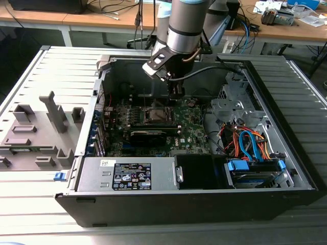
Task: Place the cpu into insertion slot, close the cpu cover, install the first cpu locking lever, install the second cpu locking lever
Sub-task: 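Install the first cpu locking lever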
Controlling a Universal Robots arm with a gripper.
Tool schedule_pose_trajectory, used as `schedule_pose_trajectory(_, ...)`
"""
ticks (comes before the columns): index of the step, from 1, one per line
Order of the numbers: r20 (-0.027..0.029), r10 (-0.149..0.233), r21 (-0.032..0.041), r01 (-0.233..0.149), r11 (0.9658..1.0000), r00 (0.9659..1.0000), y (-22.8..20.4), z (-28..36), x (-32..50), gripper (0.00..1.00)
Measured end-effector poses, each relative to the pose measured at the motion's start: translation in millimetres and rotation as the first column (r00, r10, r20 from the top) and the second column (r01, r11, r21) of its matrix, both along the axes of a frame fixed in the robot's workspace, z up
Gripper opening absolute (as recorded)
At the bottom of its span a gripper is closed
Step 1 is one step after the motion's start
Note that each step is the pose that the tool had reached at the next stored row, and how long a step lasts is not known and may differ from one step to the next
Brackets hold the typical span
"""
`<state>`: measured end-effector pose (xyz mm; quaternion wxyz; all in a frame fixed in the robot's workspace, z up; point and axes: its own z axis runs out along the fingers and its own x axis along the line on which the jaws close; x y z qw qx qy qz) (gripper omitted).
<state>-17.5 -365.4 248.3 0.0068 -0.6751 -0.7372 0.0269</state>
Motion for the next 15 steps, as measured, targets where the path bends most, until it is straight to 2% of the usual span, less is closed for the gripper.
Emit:
schedule_pose_trajectory(5, 0.0001, 0.0, 0.0, 0.0, 1.0, 1.0, 0.0, -10.0, -25.5, 0.11)
schedule_pose_trajectory(6, 0.0002, 0.0, 0.0, 0.0, 1.0, 1.0, 0.0, -14.6, -36.8, 0.11)
schedule_pose_trajectory(8, 0.0, 0.0, -0.0001, 0.0, 1.0, 1.0, 0.0, -19.1, -47.2, 0.11)
schedule_pose_trajectory(10, 0.0001, 0.0, 0.0, 0.0, 1.0, 1.0, 0.0, -22.8, -50.0, 0.11)
schedule_pose_trajectory(15, 0.0001, 0.023, -0.0028, -0.023, 0.9997, 0.9997, 0.0, -37.6, -48.3, 0.11)
